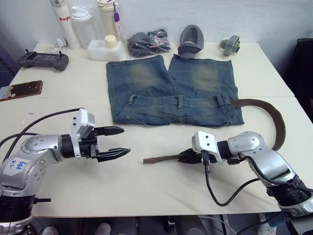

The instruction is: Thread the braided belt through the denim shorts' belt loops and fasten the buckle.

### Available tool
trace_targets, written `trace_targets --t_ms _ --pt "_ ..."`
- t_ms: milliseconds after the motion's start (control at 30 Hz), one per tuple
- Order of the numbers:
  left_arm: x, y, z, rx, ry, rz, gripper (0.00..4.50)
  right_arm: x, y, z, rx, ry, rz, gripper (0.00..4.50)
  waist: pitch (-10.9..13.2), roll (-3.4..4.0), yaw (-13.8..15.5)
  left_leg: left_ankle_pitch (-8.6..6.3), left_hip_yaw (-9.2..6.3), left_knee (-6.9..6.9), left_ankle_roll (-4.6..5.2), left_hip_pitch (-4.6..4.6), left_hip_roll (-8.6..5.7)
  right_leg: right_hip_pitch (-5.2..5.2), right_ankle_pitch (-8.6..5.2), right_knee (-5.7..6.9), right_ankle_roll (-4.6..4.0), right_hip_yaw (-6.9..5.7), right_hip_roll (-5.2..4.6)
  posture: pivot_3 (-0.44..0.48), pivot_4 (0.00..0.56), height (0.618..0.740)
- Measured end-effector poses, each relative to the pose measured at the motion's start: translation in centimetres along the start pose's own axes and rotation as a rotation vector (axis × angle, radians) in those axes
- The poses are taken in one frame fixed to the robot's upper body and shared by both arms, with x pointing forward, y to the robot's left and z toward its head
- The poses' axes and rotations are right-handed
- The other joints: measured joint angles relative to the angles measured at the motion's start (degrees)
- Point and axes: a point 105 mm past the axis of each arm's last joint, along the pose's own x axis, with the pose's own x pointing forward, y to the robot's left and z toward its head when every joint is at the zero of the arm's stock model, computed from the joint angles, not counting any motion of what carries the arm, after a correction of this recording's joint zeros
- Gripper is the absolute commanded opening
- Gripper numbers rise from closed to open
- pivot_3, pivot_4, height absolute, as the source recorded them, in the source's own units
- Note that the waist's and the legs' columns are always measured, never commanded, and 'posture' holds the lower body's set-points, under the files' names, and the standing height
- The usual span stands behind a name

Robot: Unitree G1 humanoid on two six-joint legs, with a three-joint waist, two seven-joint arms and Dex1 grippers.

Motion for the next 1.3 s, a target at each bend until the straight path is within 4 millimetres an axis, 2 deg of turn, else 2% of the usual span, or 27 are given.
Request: trace_targets --t_ms 100,200,267,333,433,500,667,700,800,967,1000,1067,1100,1200,1233,1300 --pt "0.9 -0.8 -0.5 -0.11 -0.09 -0.036 4.5 -0.7 -0.1 0.8 0.082 -0.071 0.01 0.04 0.0 -0.01 0.1 0.0 0.0 0.03 0.0 0.0 -0.01 0.0 0.0 0.05 0.01 0.0 -0.03 0.0 0.15 0.656" --pt "2.1 -2.3 -0.3 -0.205 -0.174 -0.114 4.5 -2.7 -1.2 3.2 0.158 -0.187 -0.017 0.04 0.0 -0.02 0.1 -0.02 -0.02 0.13 0.02 -0.04 -0.01 0.0 -0.01 0.12 0.02 -0.03 -0.03 0.0 0.15 0.656" --pt "2.7 -2.7 0.1 -0.227 -0.21 -0.136 4.5 -3.9 -1.5 4.8 0.182 -0.255 -0.023 0.04 0.0 -0.02 0.1 -0.02 -0.04 0.14 0.02 -0.03 0.0 0.0 -0.01 0.14 0.02 -0.04 -0.02 0.0 0.15 0.656" --pt "4.3 -2.6 1.3 -0.235 -0.289 -0.163 4.5 -4.8 -1.8 5.7 0.238 -0.305 -0.033 0.04 0.0 0.0 0.4 -0.03 -0.07 0.25 0.03 -0.07 -0.02 0.02 -0.02 0.17 0.03 -0.09 -0.02 0.0 0.15 0.656" --pt "7.5 -2.5 2.9 -0.267 -0.397 -0.207 4.5 -5.2 -1.7 6.3 0.288 -0.34 -0.03 0.04 -0.1 -0.02 1.3 -0.27 -0.07 0.66 0.3 -0.23 -0.02 0.02 -0.12 0.33 0.22 -0.1 -0.03 0.0 0.15 0.656" --pt "8.9 -2.5 3.4 -0.29 -0.427 -0.22 4.5 -5.2 -1.3 6.5 0.308 -0.349 -0.019 0.04 -0.1 0.09 1.2 -0.53 -0.07 1.05 0.45 -0.48 0.0 -0.15 -0.23 0.54 0.23 -0.08 -0.02 0.0 0.15 0.656" --pt "10.1 -2.4 3.6 -0.311 -0.442 -0.239 4.5 -5.5 -0.9 6.9 0.327 -0.366 -0.025 0.04 -0.2 0.14 1.3 -0.53 -0.05 1.22 0.46 -0.72 -0.03 -0.37 -0.24 0.69 0.24 -0.07 -0.06 0.0 0.15 0.656" --pt "10.2 -2.3 3.6 -0.317 -0.441 -0.242 3.96 -5.5 -0.8 7.0 0.324 -0.368 -0.027 0.0 -0.2 0.14 1.3 -0.53 -0.05 1.22 0.46 -0.72 -0.03 -0.37 -0.24 0.7 0.24 -0.08 -0.06 0.0 0.15 0.656" --pt "10.1 -2.3 3.9 -0.317 -0.444 -0.266 2.79 -5.7 -1.0 6.9 0.333 -0.37 -0.057 0.0 -0.2 0.14 1.3 -0.53 -0.05 1.23 0.46 -0.72 -0.04 -0.37 -0.24 0.71 0.25 -0.07 -0.06 0.0 0.15 0.656" --pt "9.5 -2.3 4.2 -0.346 -0.431 -0.347 0.31 -6.1 -1.5 6.8 0.334 -0.373 -0.11 0.0 -0.2 0.15 1.4 -0.53 -0.05 1.23 0.46 -0.75 -0.04 -0.39 -0.25 0.72 0.25 -0.08 -0.06 0.0 0.15 0.656" --pt "9.5 -2.3 4.3 -0.348 -0.426 -0.359 0.02 -6.1 -1.5 6.8 0.334 -0.374 -0.113 0.0 -0.2 0.15 1.4 -0.53 -0.05 1.23 0.46 -0.75 -0.05 -0.38 -0.25 0.71 0.25 -0.08 -0.06 0.0 0.15 0.656" --pt "9.8 -2.1 4.8 -0.351 -0.415 -0.395 0.0 -6.4 -1.6 6.9 0.336 -0.383 -0.138 0.91 -0.2 0.15 1.5 -0.53 -0.05 1.26 0.46 -0.78 -0.05 -0.39 -0.26 0.71 0.27 -0.08 -0.06 0.0 0.15 0.656" --pt "10.0 -2.0 5.4 -0.342 -0.418 -0.418 0.0 -6.6 -1.7 6.8 0.34 -0.386 -0.167 1.15 -0.2 0.15 1.5 -0.53 -0.05 1.27 0.46 -0.81 -0.05 -0.39 -0.27 0.71 0.29 -0.09 -0.07 0.0 0.15 0.656" --pt "10.5 -1.8 7.3 -0.306 -0.425 -0.475 0.0 -7.6 -1.7 6.2 0.365 -0.384 -0.221 2.69 -0.2 0.15 1.6 -0.53 -0.05 1.31 0.47 -0.86 -0.1 -0.39 -0.3 0.69 0.35 -0.1 -0.12 0.0 0.15 0.656" --pt "10.7 -1.8 7.8 -0.298 -0.429 -0.488 0.0 -8.0 -1.7 6.0 0.371 -0.377 -0.244 3.07 -0.2 0.16 1.6 -0.54 -0.05 1.31 0.47 -0.86 -0.1 -0.39 -0.31 0.69 0.36 -0.1 -0.13 0.0 0.15 0.656" --pt "11.3 -1.7 8.8 -0.291 -0.443 -0.508 0.0 -9.7 -2.1 5.8 0.386 -0.397 -0.333 4.16 -0.2 0.16 1.6 -0.54 -0.05 1.35 0.48 -0.9 -0.11 -0.39 -0.32 0.67 0.38 -0.1 -0.16 0.0 0.15 0.656"
